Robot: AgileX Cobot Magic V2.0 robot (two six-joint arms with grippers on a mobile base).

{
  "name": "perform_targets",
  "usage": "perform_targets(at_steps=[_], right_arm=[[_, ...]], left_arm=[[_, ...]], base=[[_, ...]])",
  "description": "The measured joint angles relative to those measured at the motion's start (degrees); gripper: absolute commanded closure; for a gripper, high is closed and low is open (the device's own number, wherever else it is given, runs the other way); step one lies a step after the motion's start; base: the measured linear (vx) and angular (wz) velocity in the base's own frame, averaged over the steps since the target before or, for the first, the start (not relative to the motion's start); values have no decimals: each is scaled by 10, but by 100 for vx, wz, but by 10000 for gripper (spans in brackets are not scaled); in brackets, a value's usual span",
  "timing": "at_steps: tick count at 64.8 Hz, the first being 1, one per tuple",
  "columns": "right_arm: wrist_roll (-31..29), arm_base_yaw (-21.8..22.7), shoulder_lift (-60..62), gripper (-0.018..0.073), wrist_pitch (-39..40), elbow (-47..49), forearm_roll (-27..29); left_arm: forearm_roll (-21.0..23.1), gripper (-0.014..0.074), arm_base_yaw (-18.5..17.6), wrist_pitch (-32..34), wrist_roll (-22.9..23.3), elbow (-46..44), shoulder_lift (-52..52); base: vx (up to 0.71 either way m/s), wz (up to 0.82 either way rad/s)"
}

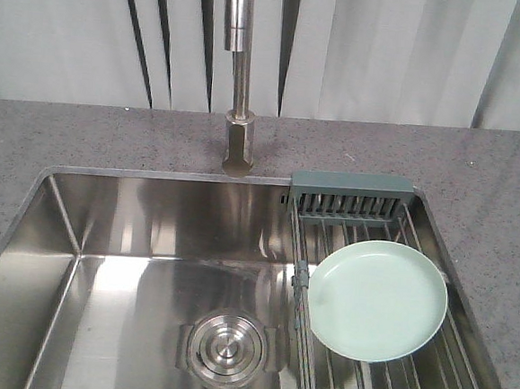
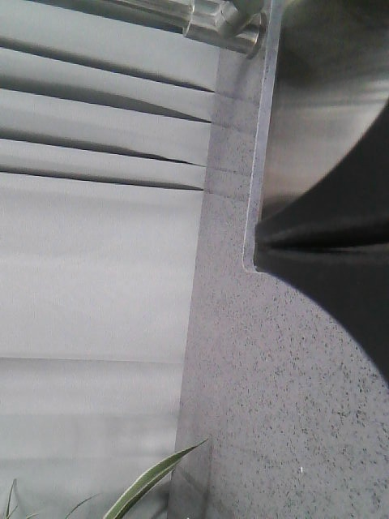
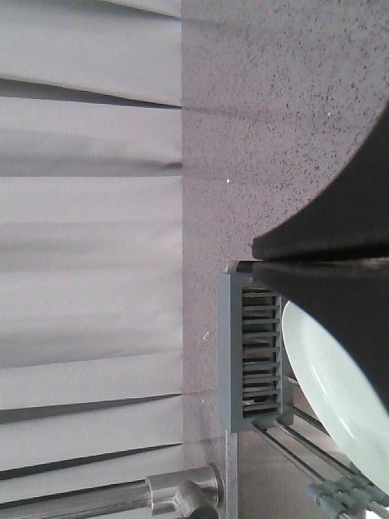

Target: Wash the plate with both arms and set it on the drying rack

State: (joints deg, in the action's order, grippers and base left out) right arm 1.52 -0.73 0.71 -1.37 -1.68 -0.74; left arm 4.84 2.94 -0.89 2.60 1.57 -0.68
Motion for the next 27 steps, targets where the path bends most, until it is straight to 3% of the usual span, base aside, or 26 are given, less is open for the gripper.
perform_targets(at_steps=[27], right_arm=[[2, 0, 0, 567, 1, 0, 0]], left_arm=[[0, 603, 0, 0, 0, 0, 0]], base=[[0, 0]])
